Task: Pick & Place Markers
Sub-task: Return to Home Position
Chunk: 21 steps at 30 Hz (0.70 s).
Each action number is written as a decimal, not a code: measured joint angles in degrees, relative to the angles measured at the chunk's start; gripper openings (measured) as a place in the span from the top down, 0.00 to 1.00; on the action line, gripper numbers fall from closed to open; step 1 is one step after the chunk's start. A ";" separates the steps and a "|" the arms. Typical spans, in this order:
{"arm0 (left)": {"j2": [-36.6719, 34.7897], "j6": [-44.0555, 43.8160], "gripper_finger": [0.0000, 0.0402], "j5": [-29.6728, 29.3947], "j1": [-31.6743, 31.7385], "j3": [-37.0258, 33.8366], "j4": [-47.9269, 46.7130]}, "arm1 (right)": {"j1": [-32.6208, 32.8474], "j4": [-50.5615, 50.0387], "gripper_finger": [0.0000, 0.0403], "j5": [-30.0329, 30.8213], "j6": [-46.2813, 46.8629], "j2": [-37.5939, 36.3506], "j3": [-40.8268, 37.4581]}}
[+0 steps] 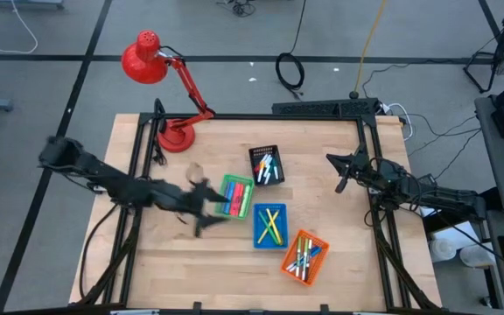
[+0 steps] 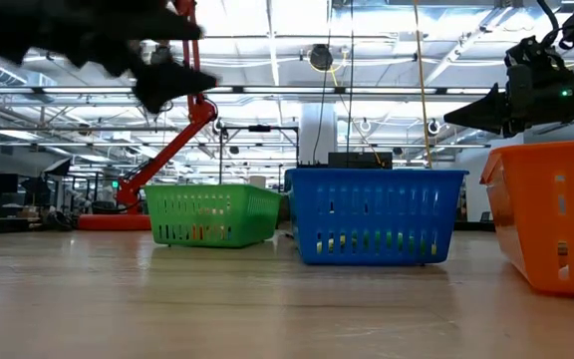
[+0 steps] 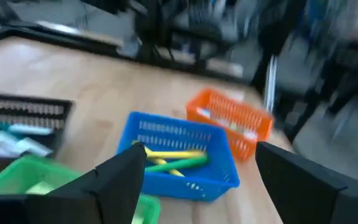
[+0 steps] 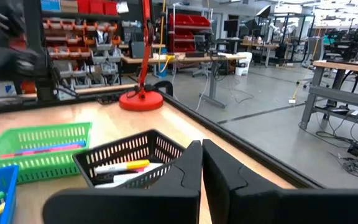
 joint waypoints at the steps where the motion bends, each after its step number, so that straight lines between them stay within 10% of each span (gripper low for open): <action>1: -2.62 -1.91 0.23 0.36 0.66 -4.36 4.47 | 0.01 0.24 1.00 0.08 0.00 0.08 0.00; 10: -24.20 -3.23 0.27 1.40 2.48 -25.87 20.78 | 0.01 0.26 1.00 0.03 0.00 1.25 0.01; 21: -43.60 2.24 0.23 1.43 2.73 -25.77 -4.77 | 0.01 0.18 1.00 0.02 0.00 1.52 0.01</action>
